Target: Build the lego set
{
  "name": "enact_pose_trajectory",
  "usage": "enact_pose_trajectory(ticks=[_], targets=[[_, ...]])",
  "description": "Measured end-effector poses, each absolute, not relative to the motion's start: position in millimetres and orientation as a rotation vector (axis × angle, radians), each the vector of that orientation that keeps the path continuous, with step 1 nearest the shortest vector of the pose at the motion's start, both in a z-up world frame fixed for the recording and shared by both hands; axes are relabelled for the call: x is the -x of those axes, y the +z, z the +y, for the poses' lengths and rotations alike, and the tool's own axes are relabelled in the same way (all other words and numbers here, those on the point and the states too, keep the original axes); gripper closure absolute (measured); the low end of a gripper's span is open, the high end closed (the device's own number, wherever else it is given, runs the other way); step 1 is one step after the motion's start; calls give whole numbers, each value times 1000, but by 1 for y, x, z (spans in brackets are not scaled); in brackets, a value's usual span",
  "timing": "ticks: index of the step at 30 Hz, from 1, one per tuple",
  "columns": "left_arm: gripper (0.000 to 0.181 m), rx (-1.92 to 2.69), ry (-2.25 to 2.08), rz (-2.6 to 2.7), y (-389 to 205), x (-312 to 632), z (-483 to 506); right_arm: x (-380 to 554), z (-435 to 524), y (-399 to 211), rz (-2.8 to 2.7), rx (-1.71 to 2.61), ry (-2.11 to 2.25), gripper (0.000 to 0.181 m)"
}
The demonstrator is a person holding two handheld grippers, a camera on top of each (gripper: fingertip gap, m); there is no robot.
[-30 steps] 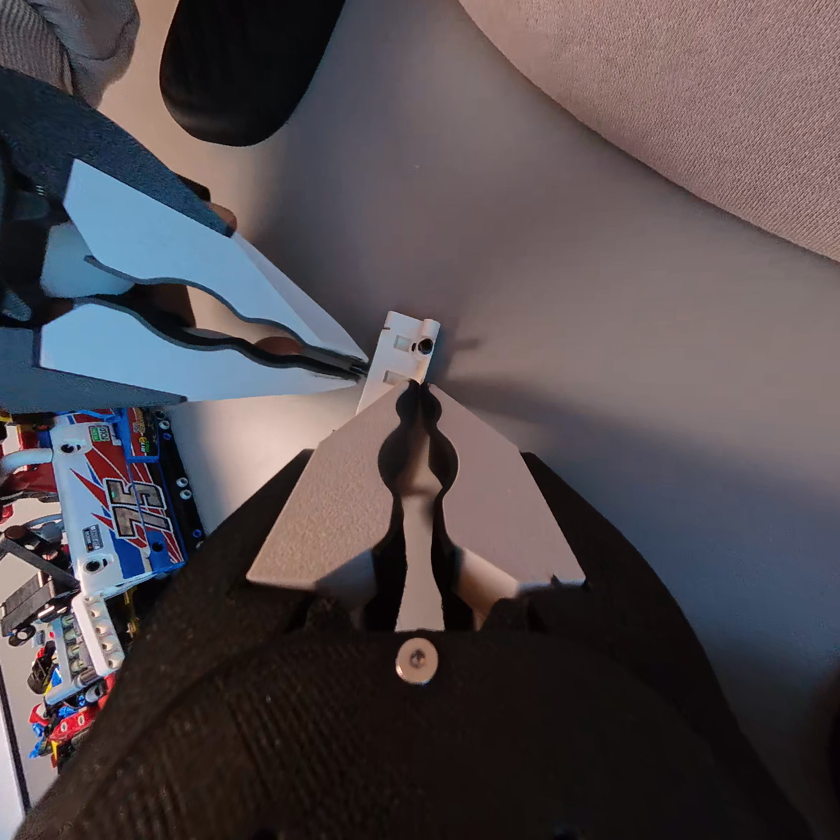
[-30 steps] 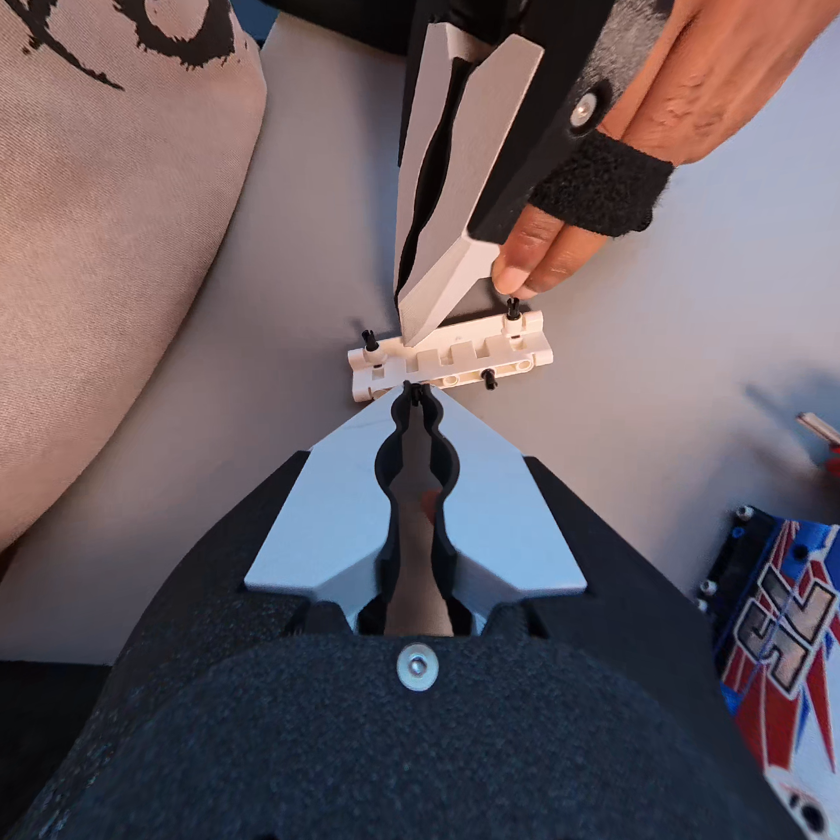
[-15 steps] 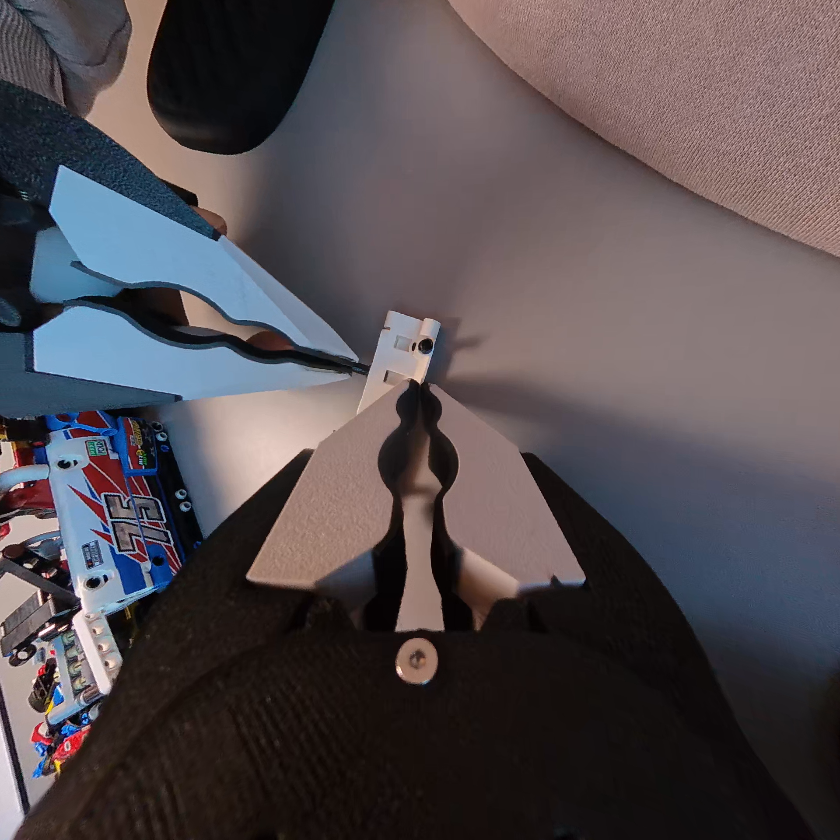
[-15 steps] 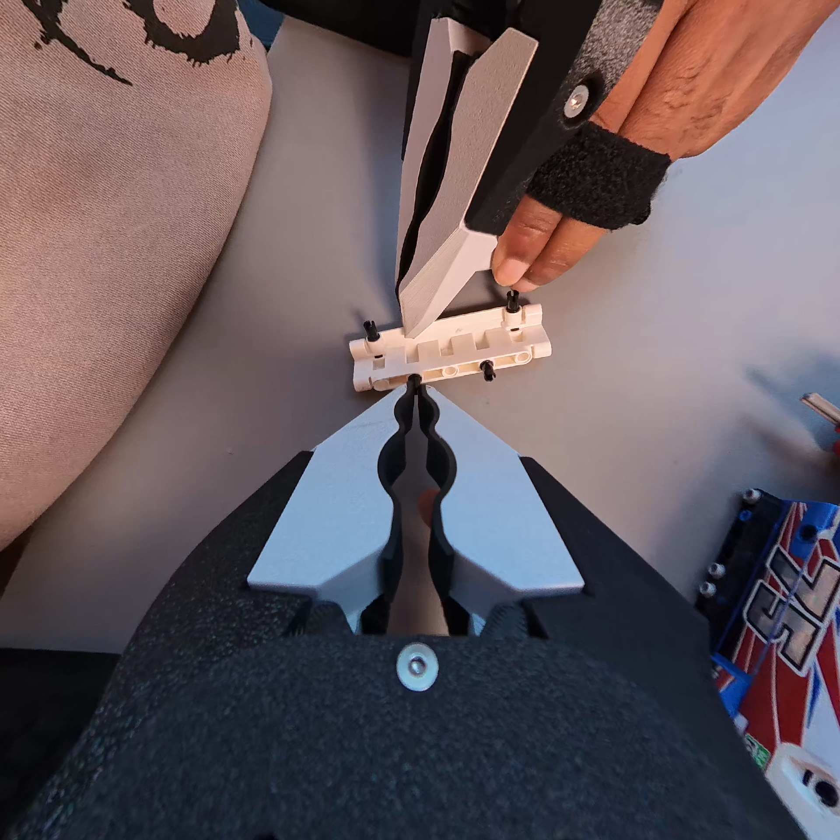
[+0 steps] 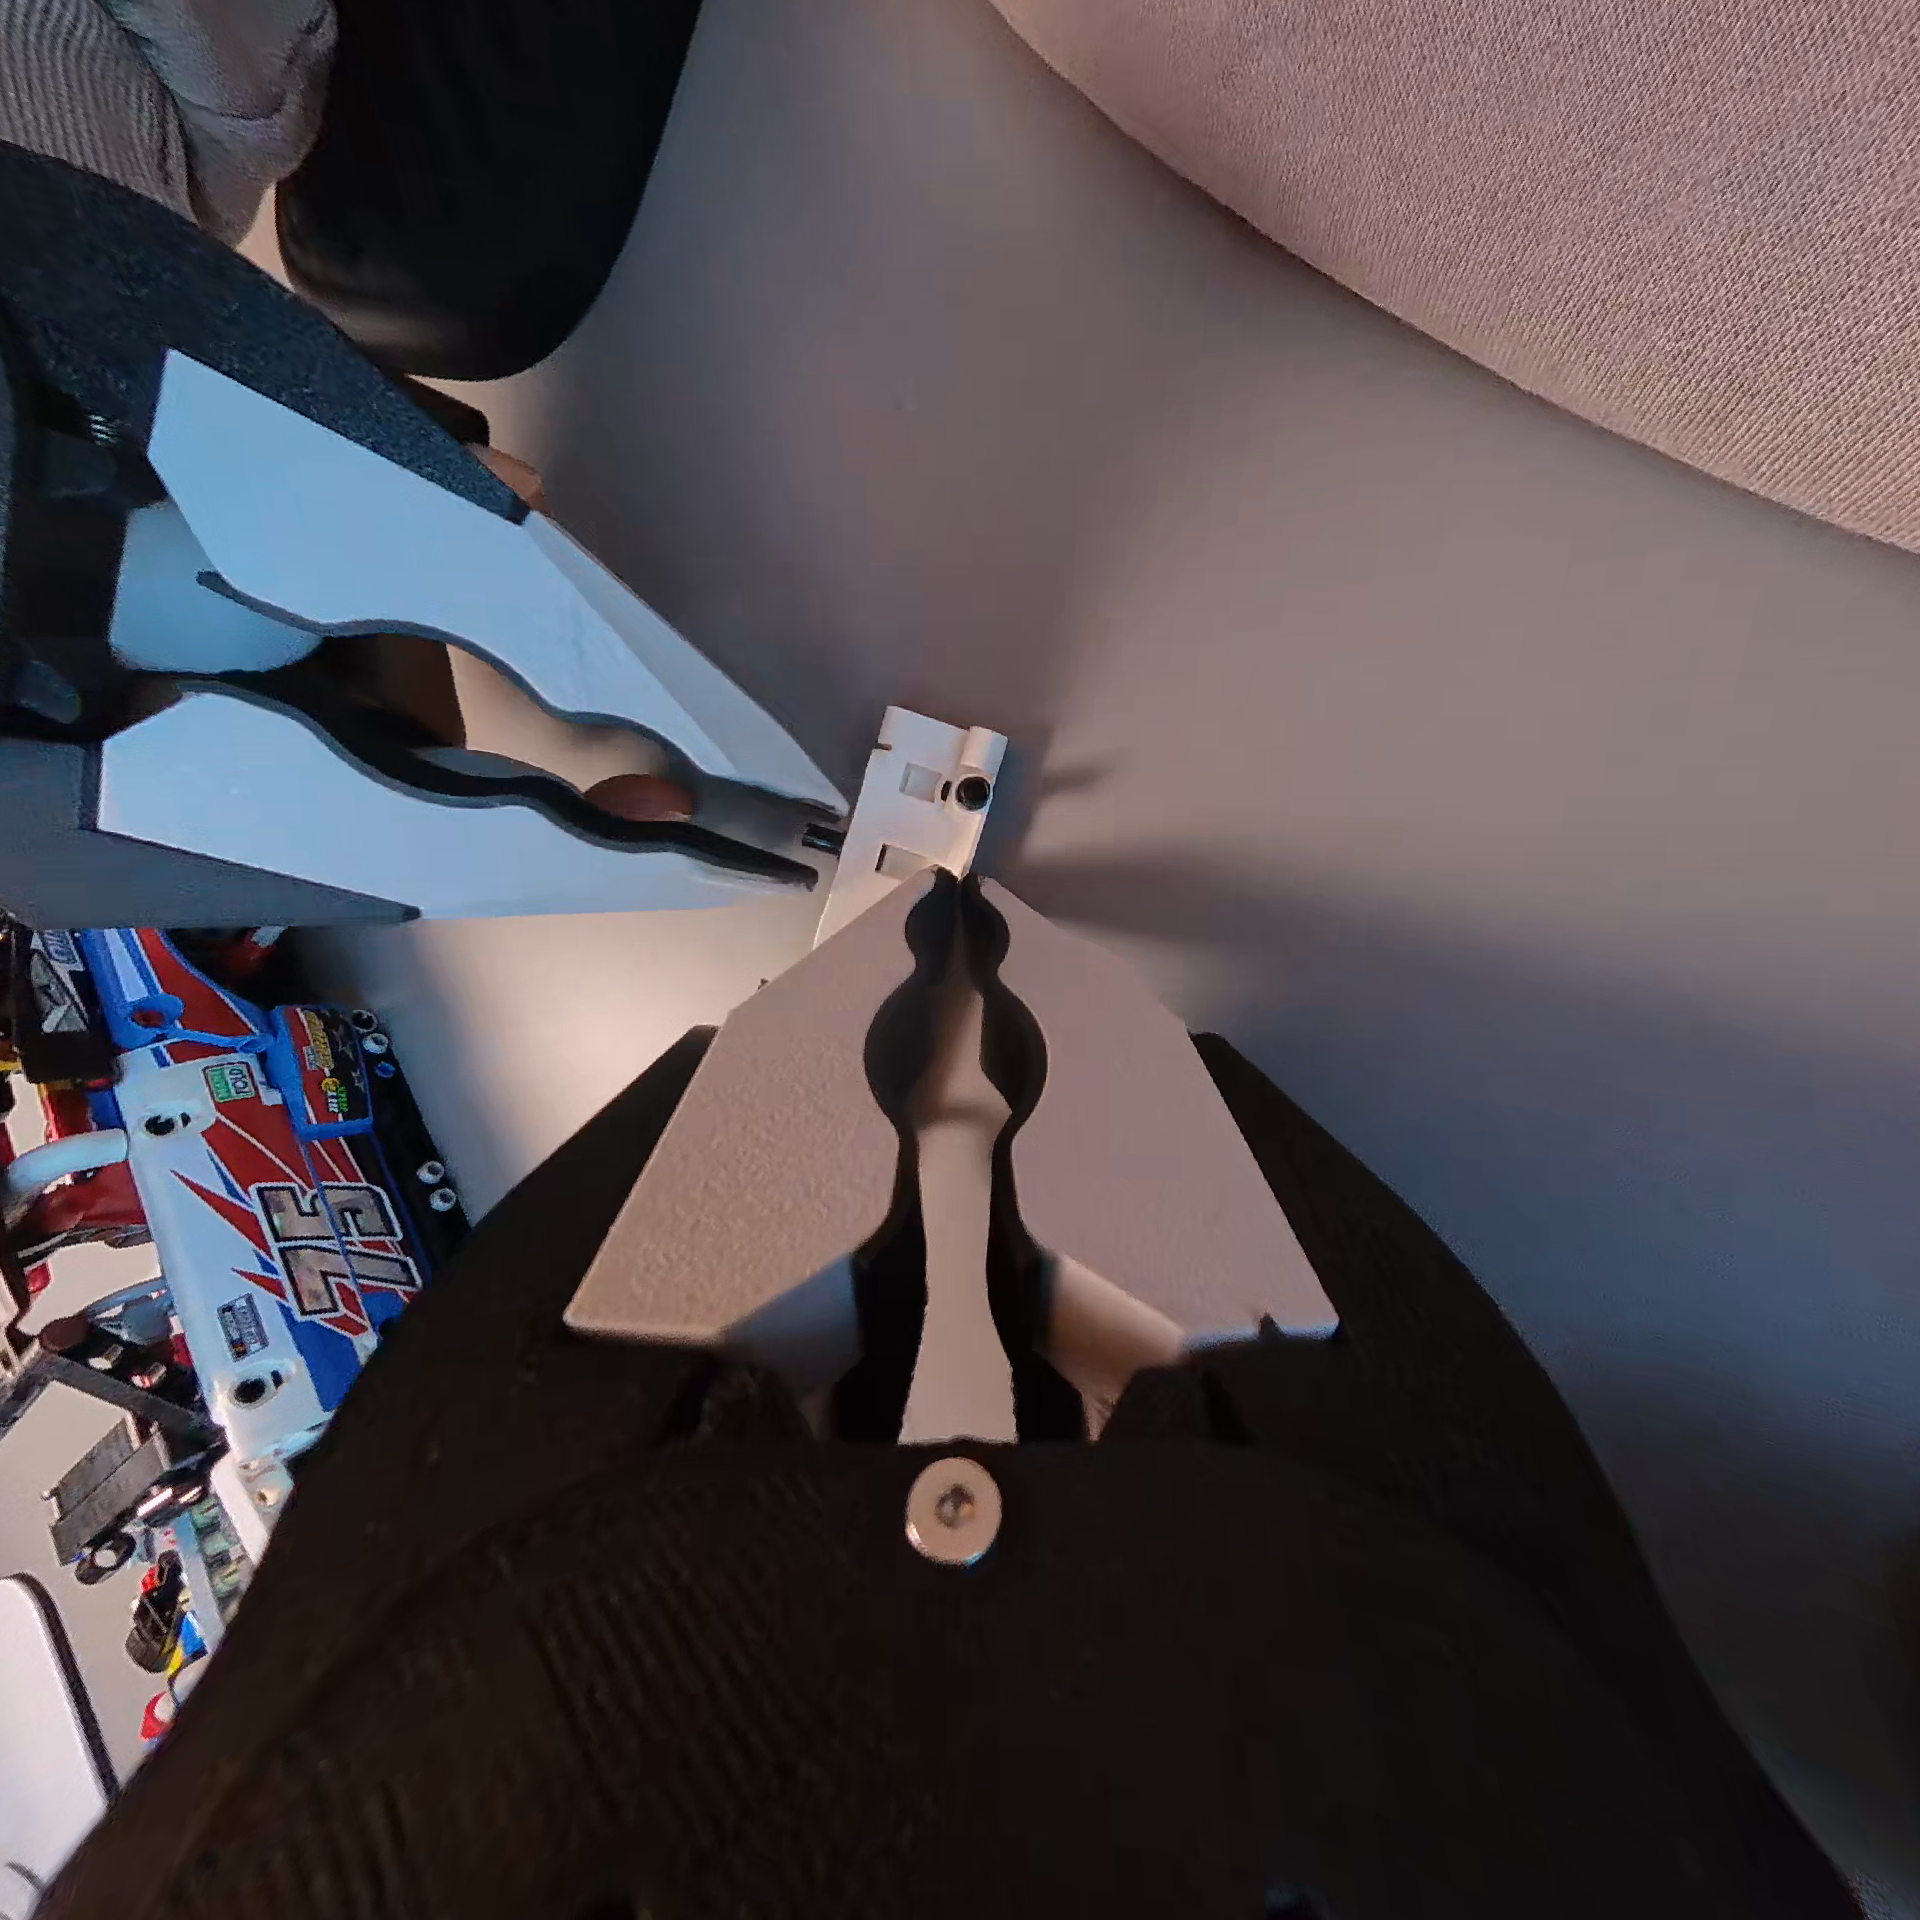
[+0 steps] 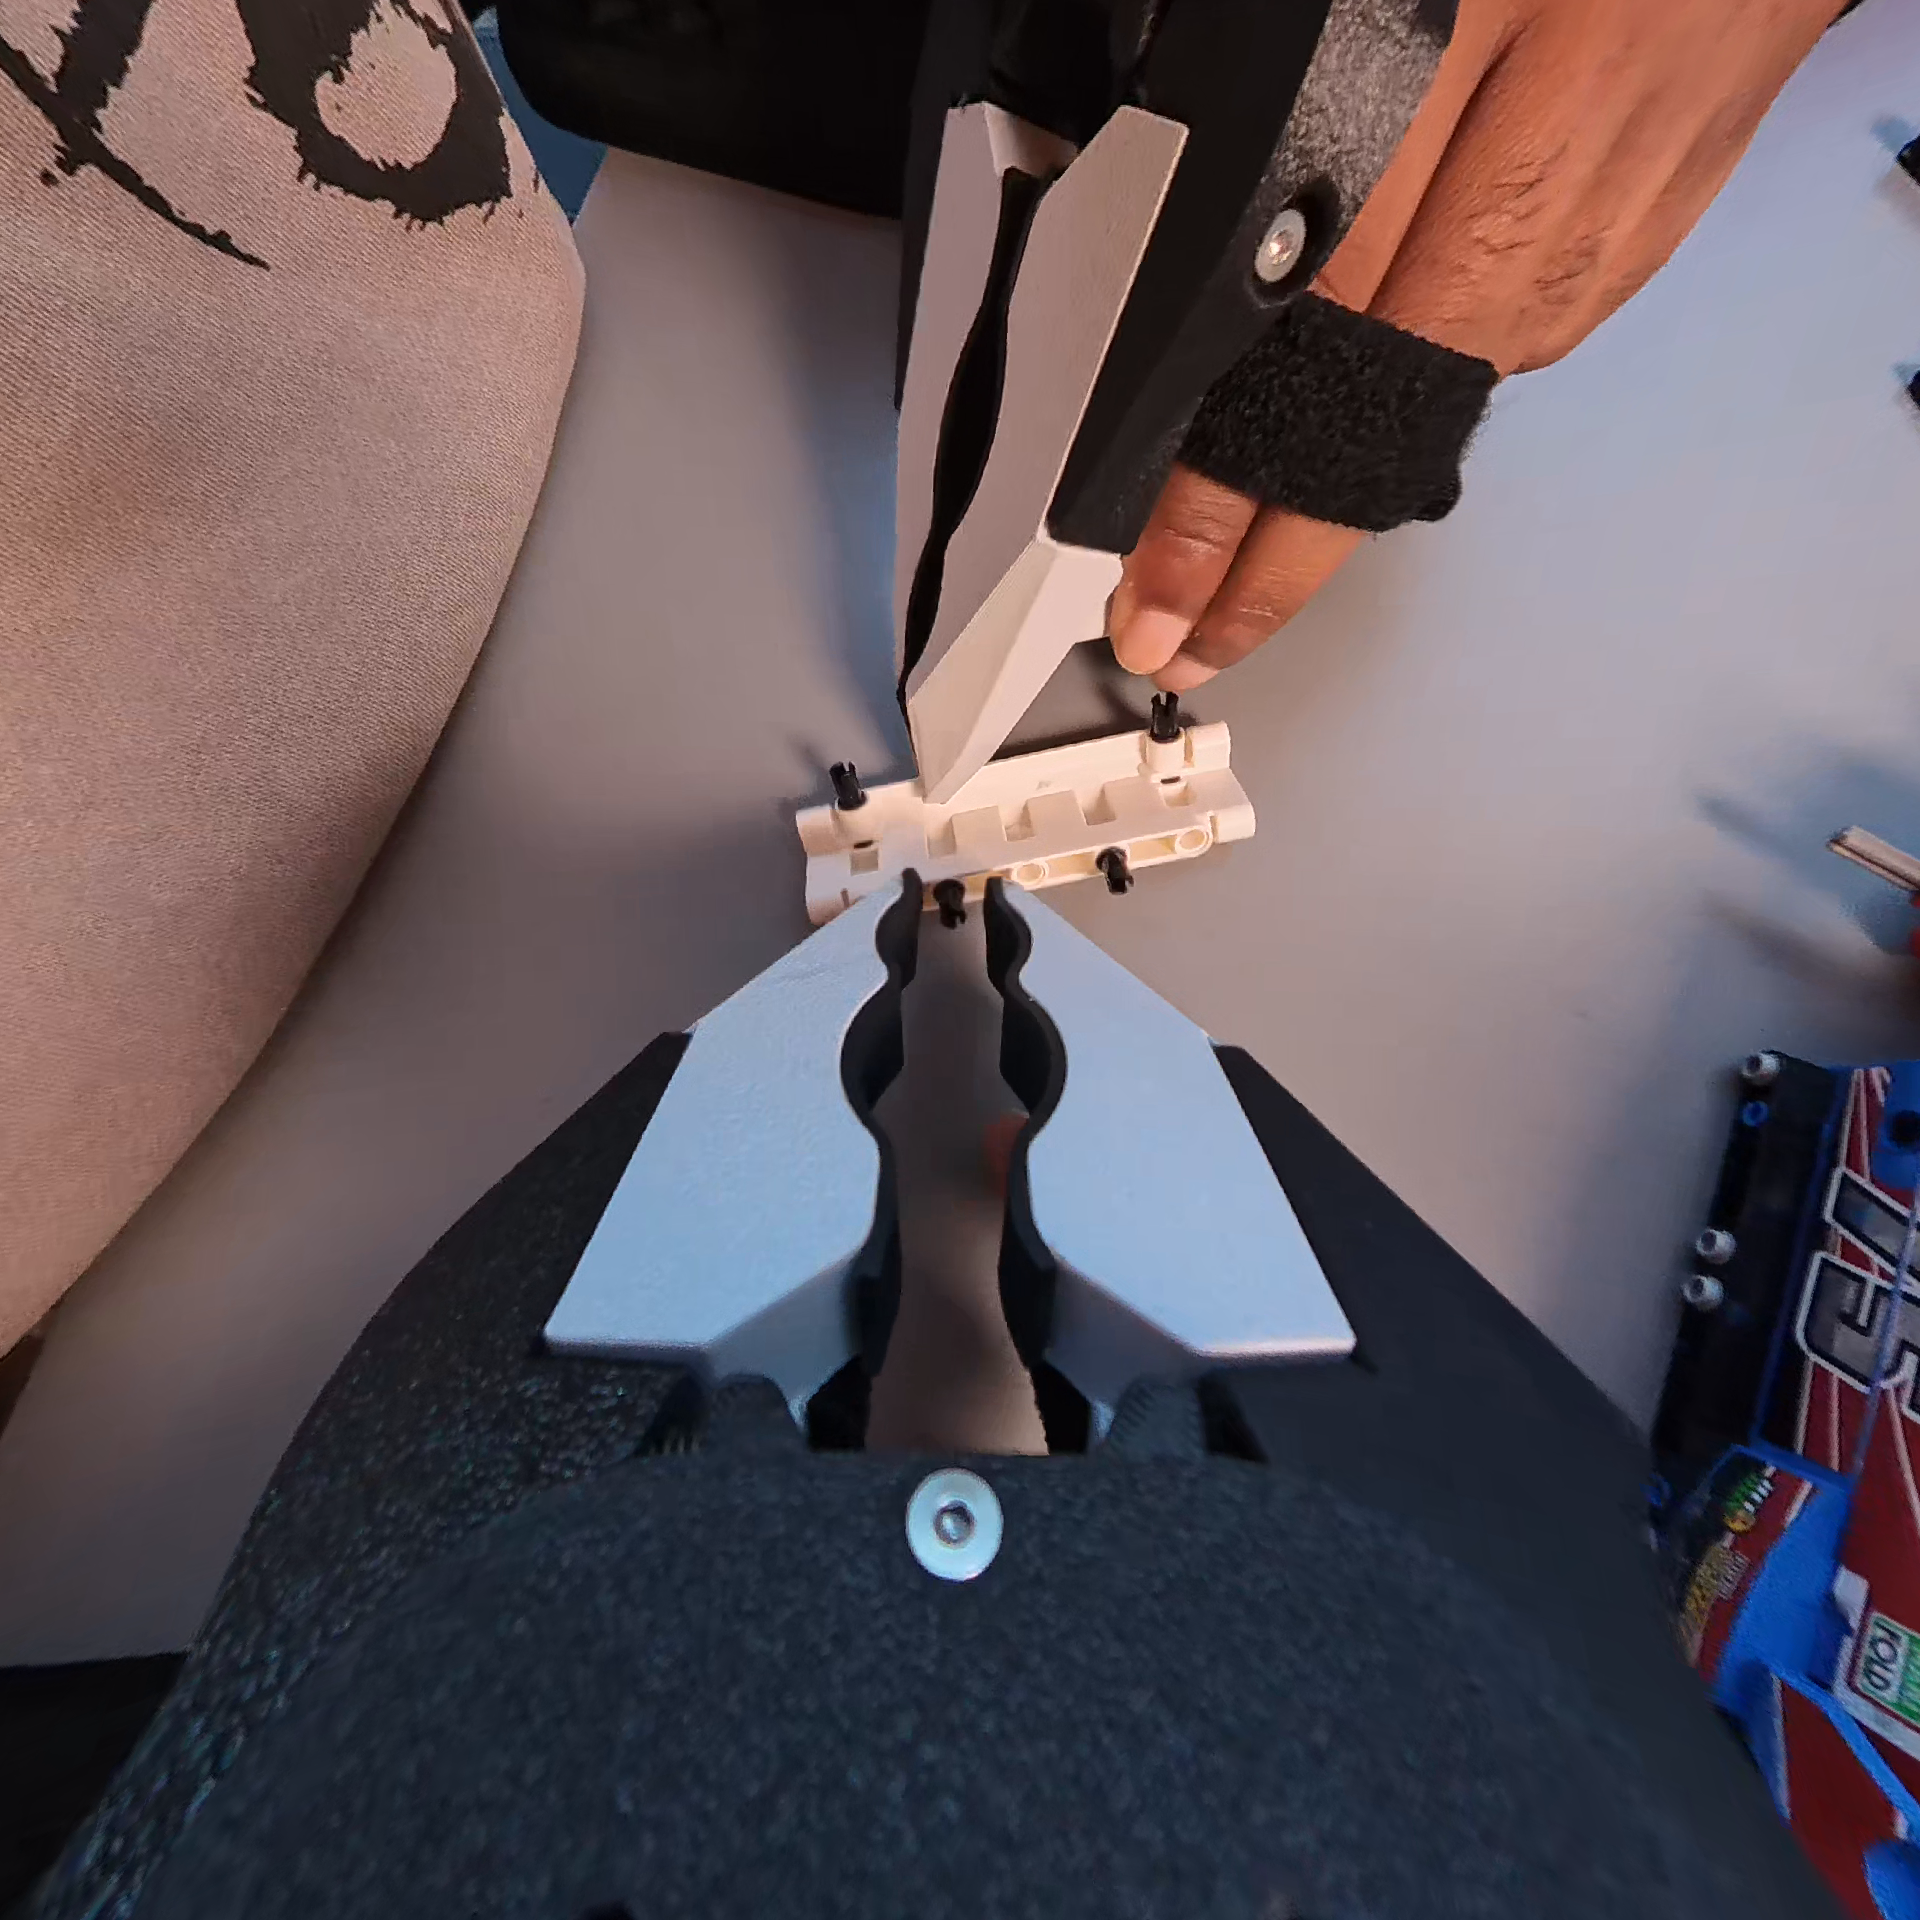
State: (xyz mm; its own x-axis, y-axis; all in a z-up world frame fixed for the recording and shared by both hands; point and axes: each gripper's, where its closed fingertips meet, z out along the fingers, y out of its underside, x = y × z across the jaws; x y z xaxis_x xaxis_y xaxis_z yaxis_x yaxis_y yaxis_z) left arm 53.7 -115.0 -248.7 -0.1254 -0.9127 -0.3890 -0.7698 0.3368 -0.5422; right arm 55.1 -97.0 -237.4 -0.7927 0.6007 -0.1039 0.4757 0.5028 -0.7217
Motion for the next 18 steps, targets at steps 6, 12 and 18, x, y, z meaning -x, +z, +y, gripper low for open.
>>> enact_pose_trajectory(ticks=[6, 12, 18], targets=[[174, 1601, -248, 1802, -242, -43, -101, -51, -89, -242, -2534, 985, 1044, 181], [152, 1924, -611, 1037, -215, -24, -86, -36, -63, -240, -2217, 1253, 936, 181], [147, 2238, -624, 785, -236, -21, -110, -49, -61, -236, -2232, 1232, 886, 173]])
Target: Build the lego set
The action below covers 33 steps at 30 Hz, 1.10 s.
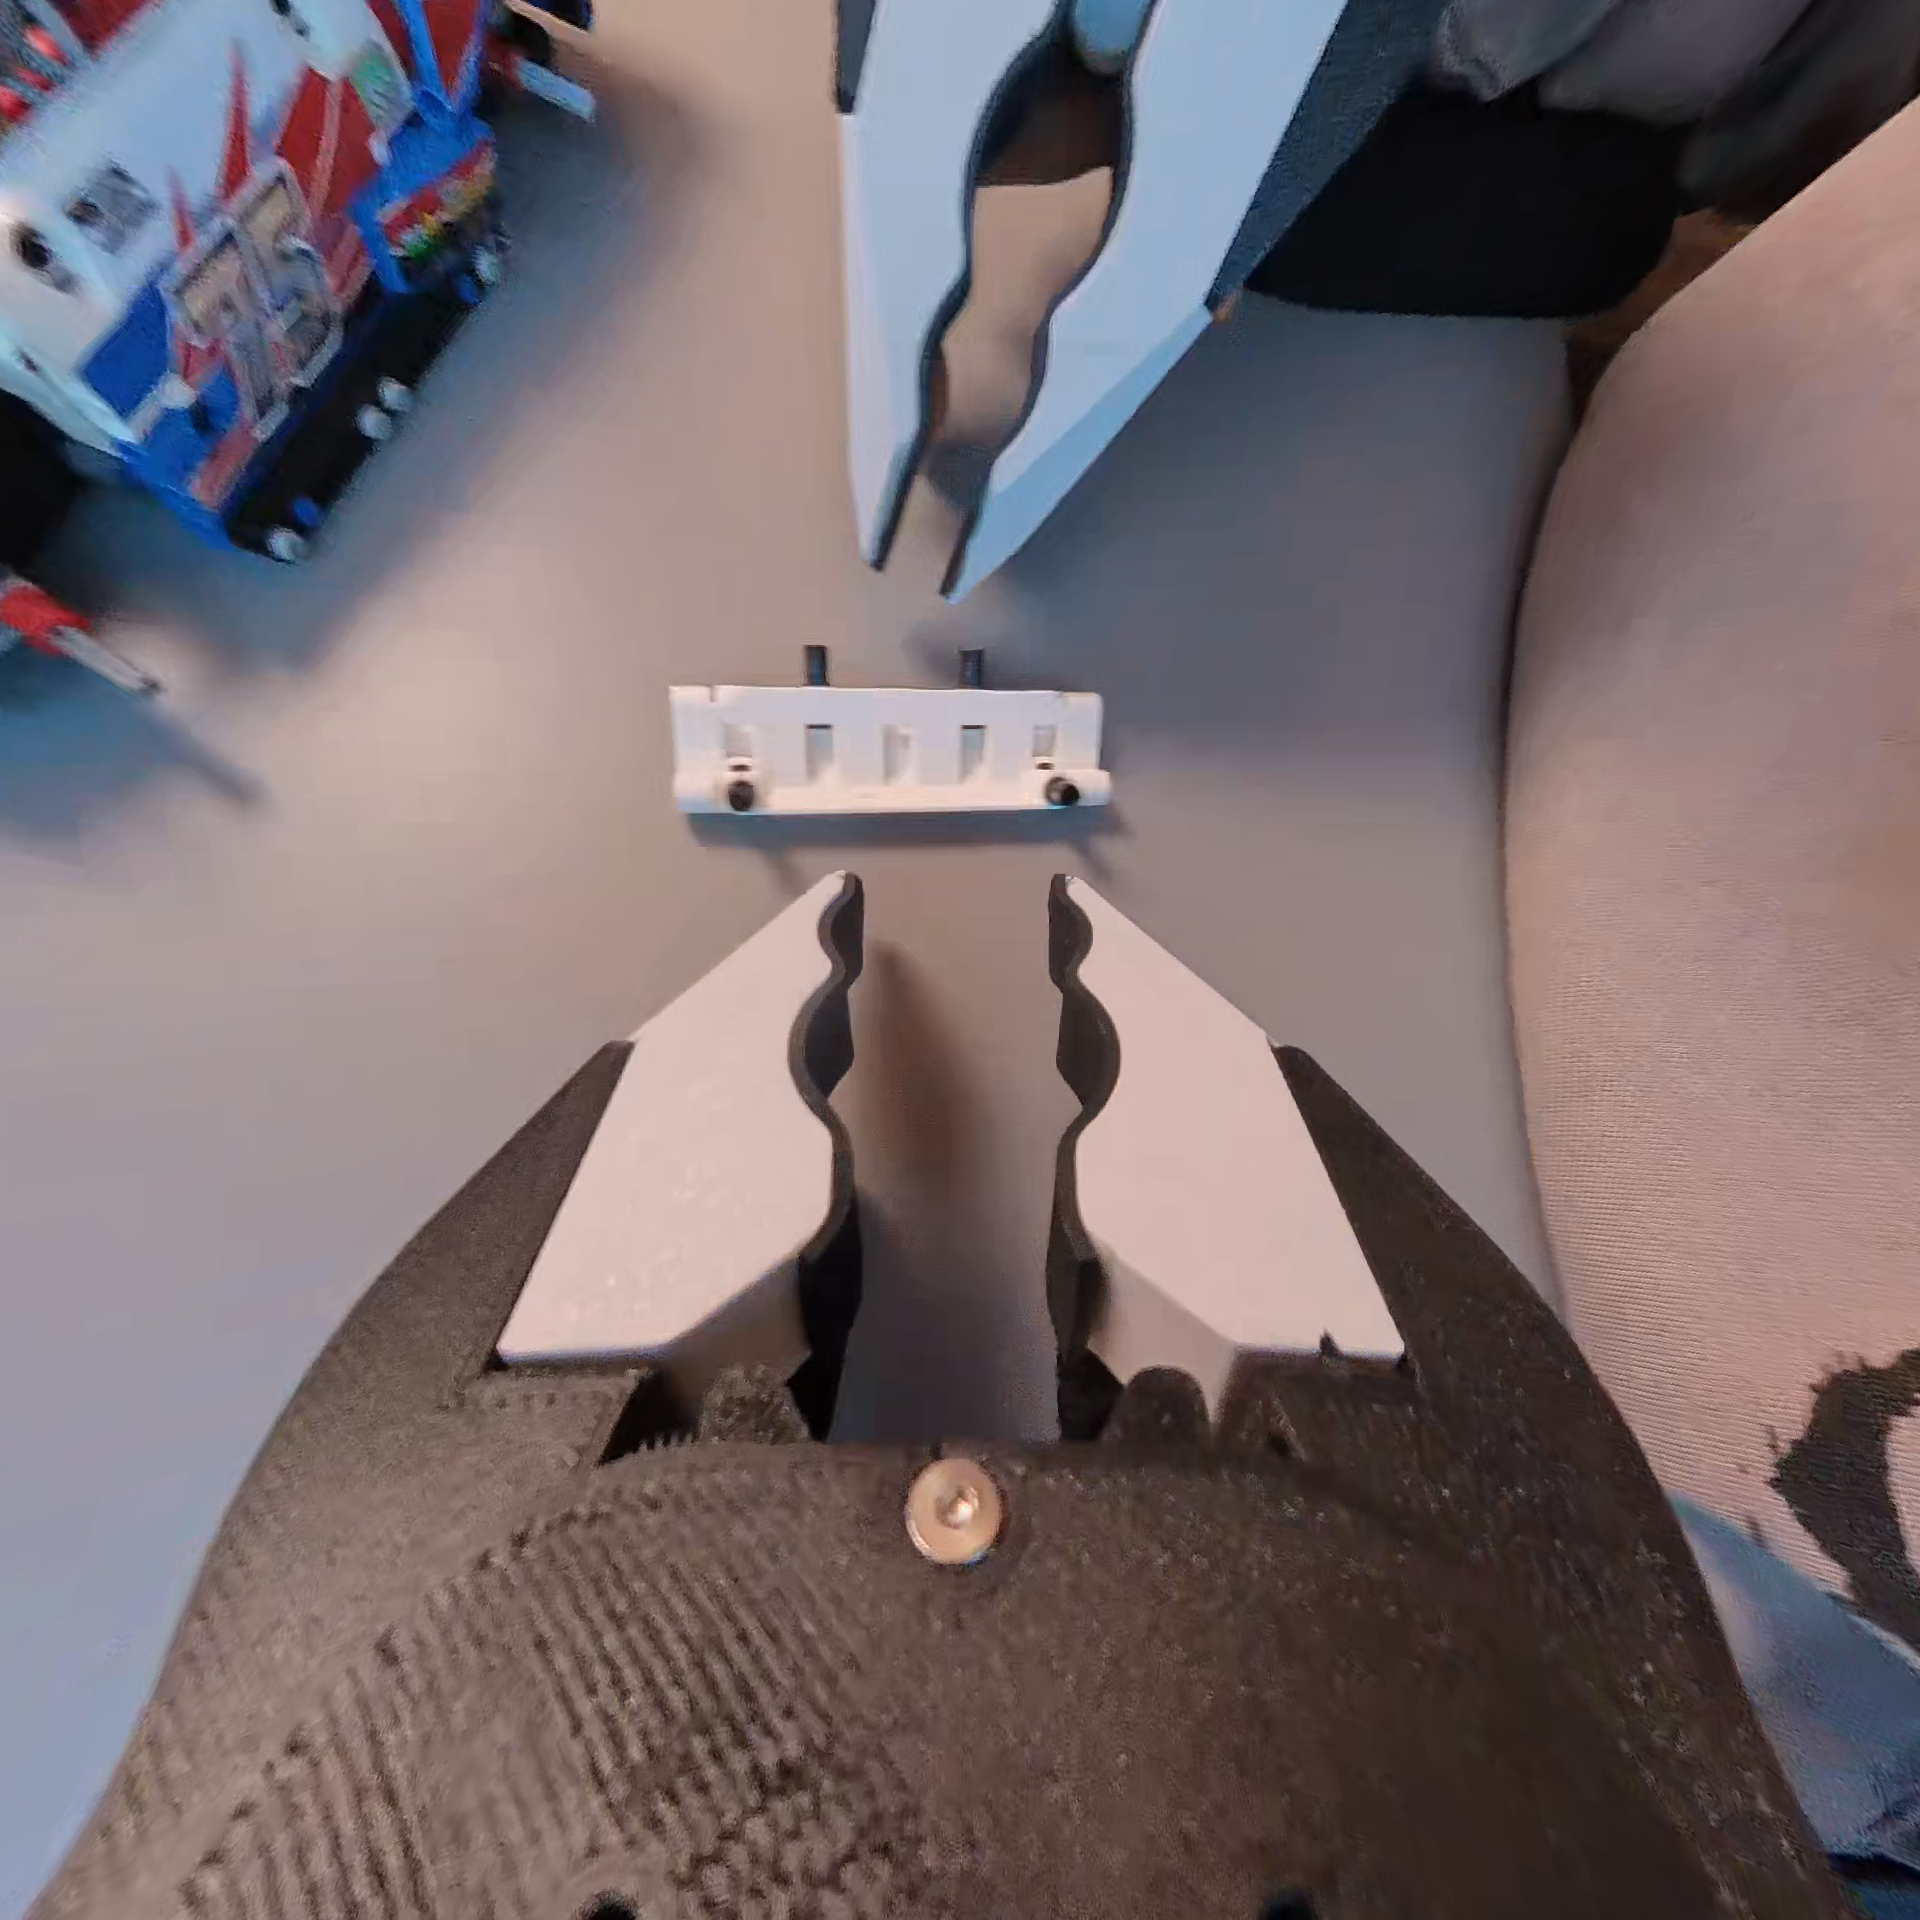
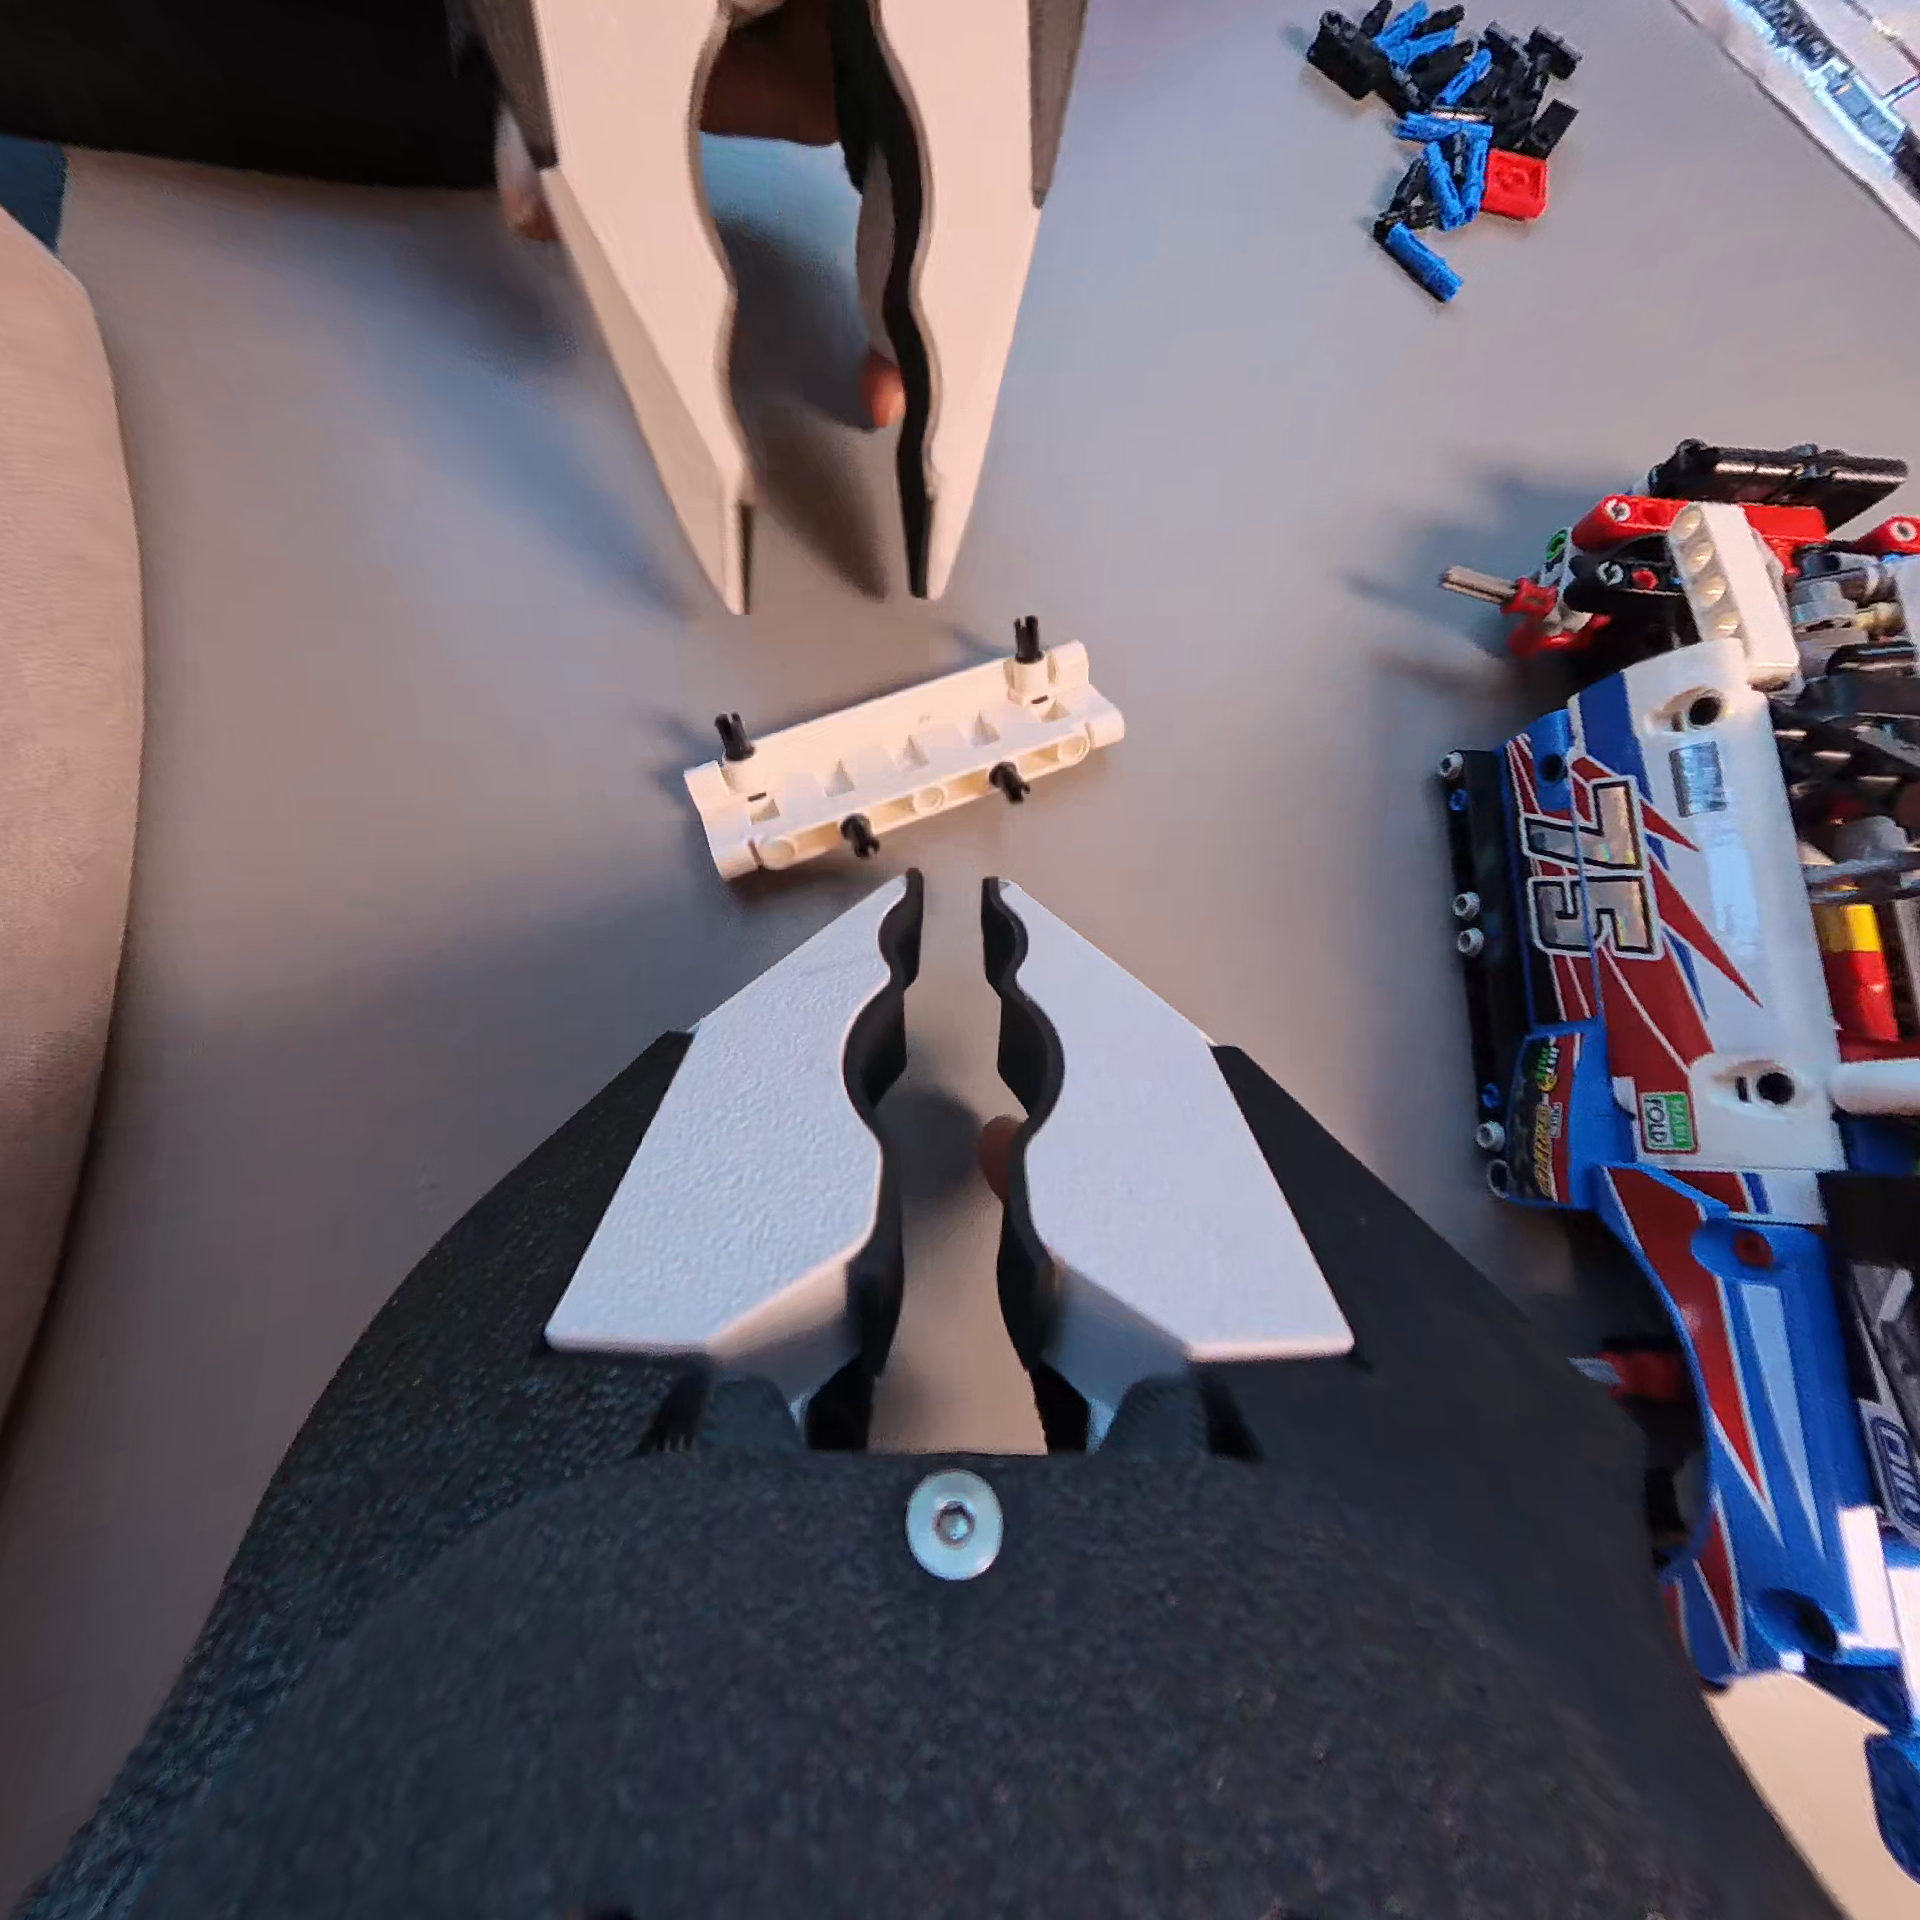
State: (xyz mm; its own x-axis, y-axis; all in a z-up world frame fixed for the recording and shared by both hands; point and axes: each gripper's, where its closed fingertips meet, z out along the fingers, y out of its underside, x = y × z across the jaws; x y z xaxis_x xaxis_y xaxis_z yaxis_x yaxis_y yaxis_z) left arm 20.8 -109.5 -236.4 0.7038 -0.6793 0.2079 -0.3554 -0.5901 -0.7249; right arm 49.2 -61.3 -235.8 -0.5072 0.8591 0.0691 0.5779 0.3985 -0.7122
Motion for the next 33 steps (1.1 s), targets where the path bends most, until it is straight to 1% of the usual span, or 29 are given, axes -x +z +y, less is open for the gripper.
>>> enact_pose_trajectory(ticks=[2, 5, 8, 10, 13, 14, 18, 19, 22, 23, 24, 27, 28, 32, 33], targets=[[143, 2246, -719, 751, -235, -34, -116, -53, -65, -237, -2283, 1204, 919, 167], [134, 2266, -711, 733, -235, -43, -115, -56, -77, -241, -2369, 1138, 892, 166], [127, 2282, -661, 742, -237, -46, -112, -55, -90, -244, -2406, 1081, 844, 178], [125, 2282, -650, 736, -237, -44, -111, -54, -101, -244, -2418, 1060, 861, 180], [123, 2278, -649, 734, -237, -41, -112, -55, -114, -241, -2429, 1030, 928, 176], [124, 2279, -634, 740, -238, -40, -112, -55, -112, -239, -2421, 1024, 938, 174], [145, 2280, -507, 842, -244, -34, -112, -47, -91, -221, -2335, 1018, 988, 166], [151, 2269, -492, 866, -244, -33, -111, -45, -82, -221, -2328, 1020, 970, 161], [166, 2207, -483, 1012, -244, -31, -110, -44, -63, -231, -2382, 1029, 888, 136], [167, 2172, -486, 1071, -244, -30, -110, -44, -61, -234, -2409, 1029, 889, 127], [168, 2136, -497, 1129, -244, -28, -110, -43, -60, -236, -2426, 1019, 897, 124], [171, 2064, -533, 1249, -244, -22, -107, -42, -62, -245, -2509, 1016, 912, 124], [172, 2033, -528, 1287, -243, -20, -105, -39, -61, -245, -2513, 1009, 906, 127], [172, 1976, -519, 1294, -240, -13, -93, -39, -62, -247, -2548, 1011, 867, 150], [168, 1989, -519, 1245, -238, -9, -88, -40, -61, -249, -2545, 1006, 835, 155]])
